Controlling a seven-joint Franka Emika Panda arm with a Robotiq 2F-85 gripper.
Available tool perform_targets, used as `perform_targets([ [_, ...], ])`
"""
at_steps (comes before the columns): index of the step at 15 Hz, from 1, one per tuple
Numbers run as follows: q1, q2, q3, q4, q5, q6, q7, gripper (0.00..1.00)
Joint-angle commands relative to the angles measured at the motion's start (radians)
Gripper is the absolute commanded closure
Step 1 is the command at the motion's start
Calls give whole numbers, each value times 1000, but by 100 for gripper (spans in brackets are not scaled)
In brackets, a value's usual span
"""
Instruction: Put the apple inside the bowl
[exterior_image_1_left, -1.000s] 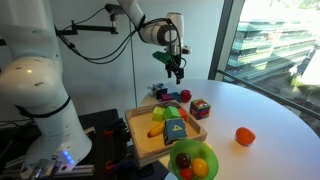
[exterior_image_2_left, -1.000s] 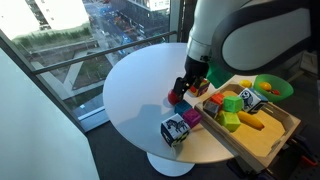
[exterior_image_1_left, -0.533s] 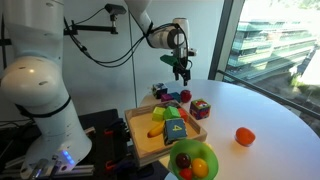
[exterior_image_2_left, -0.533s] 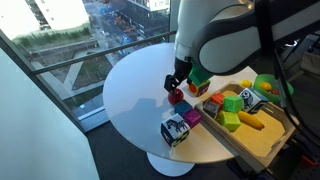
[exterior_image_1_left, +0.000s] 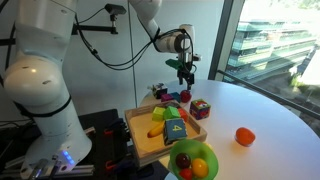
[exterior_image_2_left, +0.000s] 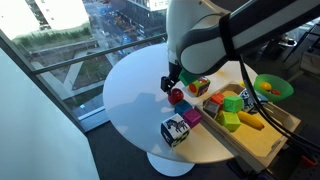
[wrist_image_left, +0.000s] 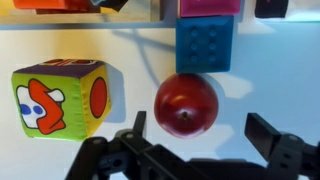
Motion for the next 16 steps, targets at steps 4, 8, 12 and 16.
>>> perform_targets([
  [4,22,76,-29,100,-19,-53,17,0],
  [8,12,102,-20,113,4,-43,-11,0],
  [12,6,119,-15,114,11,-28,-29,0],
  [16,3,129,-11,112,14,-13,-49,0],
])
